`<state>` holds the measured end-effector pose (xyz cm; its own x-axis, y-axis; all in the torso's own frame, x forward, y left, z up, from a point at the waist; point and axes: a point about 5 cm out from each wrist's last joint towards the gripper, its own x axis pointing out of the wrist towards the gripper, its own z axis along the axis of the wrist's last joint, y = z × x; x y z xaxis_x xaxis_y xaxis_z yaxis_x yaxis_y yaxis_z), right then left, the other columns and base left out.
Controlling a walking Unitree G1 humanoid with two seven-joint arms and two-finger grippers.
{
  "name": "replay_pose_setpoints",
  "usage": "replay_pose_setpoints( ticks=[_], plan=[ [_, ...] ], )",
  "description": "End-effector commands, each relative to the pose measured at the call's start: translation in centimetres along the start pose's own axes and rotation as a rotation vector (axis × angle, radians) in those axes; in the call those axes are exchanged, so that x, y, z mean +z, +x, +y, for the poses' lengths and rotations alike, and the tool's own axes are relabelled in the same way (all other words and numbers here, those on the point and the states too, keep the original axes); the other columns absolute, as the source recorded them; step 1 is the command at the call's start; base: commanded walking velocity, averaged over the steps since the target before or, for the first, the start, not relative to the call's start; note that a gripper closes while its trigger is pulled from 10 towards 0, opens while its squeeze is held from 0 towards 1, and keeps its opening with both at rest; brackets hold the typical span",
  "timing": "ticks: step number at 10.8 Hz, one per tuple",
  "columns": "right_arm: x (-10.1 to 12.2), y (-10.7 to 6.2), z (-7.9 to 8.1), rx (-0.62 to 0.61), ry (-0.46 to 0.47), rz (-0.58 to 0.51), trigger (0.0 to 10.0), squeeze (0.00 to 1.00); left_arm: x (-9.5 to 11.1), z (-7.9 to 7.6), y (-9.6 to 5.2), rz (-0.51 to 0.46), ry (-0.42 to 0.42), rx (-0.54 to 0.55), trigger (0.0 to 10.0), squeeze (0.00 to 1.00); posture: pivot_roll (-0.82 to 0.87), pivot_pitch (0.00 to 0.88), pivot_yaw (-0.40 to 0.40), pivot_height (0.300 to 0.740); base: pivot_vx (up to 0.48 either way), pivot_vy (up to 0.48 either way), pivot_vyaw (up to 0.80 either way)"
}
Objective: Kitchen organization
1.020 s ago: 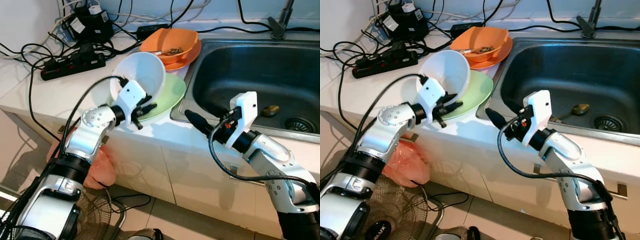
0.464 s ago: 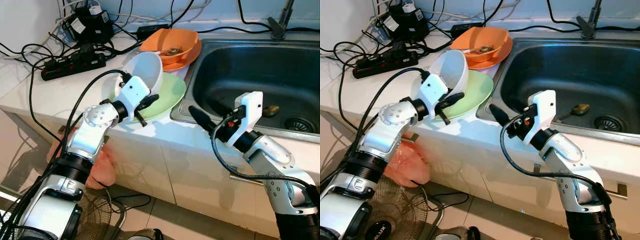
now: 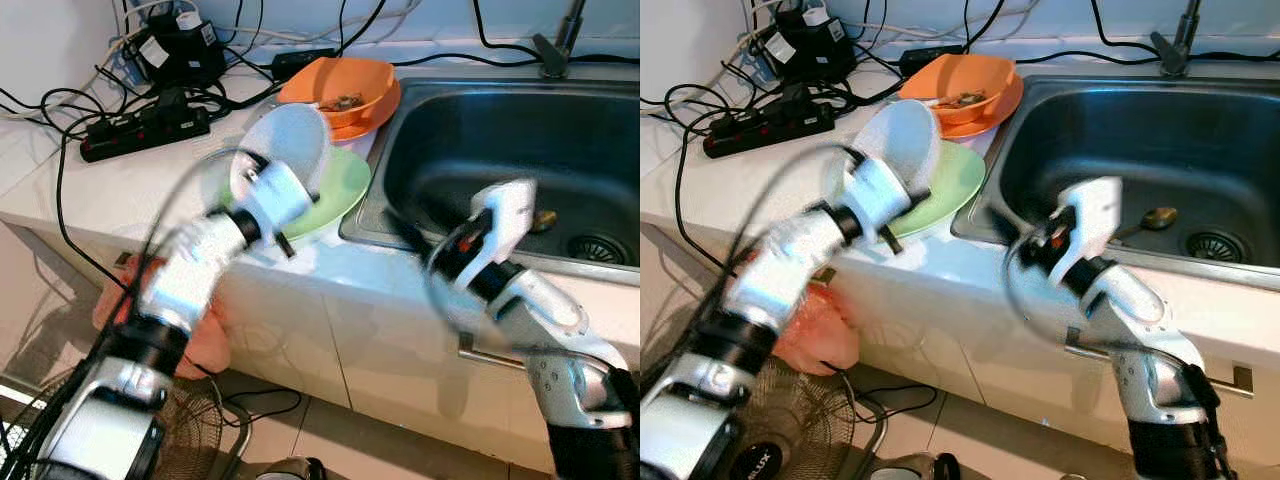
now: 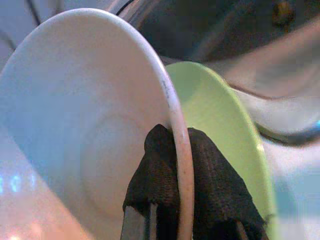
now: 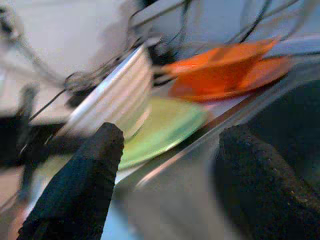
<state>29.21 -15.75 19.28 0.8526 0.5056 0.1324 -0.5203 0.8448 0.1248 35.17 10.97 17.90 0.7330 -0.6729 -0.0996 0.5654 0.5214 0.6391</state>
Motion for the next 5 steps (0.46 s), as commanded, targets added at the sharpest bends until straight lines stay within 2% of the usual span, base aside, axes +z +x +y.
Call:
replay_pose_setpoints(
  ticks=[1, 2, 3, 5],
  plan=[
    [0.9, 0.2, -0.4, -0.045, 0.006, -0.061, 10.0, 0.0, -0.1, -0.3, -0.3, 0.0, 0.088, 0.001, 0.0, 0.0, 0.13, 0.087, 0.19, 0.74, 0.0, 0.0, 0.0],
    [1.7, 0.3, -1.3, -0.122, 0.011, -0.123, 10.0, 0.0, 0.2, -0.4, -0.1, -0.027, 0.136, 0.009, 0.0, 0.0, 0.13, 0.086, 0.188, 0.74, 0.0, 0.0, 0.0],
    [2.1, 0.4, -1.6, -0.151, 0.018, -0.145, 10.0, 0.0, 0.0, -0.5, 0.2, -0.028, 0.131, 0.018, 0.0, 0.0, 0.13, 0.086, 0.188, 0.74, 0.0, 0.0, 0.0],
    [2.3, 0.6, -1.8, -0.17, 0.044, -0.166, 10.0, 0.0, 1.5, 0.2, 0.5, -0.11, 0.281, 0.105, 0.0, 0.0, 0.14, 0.084, 0.189, 0.74, 0.0, 0.0, 0.0]
  ],
)
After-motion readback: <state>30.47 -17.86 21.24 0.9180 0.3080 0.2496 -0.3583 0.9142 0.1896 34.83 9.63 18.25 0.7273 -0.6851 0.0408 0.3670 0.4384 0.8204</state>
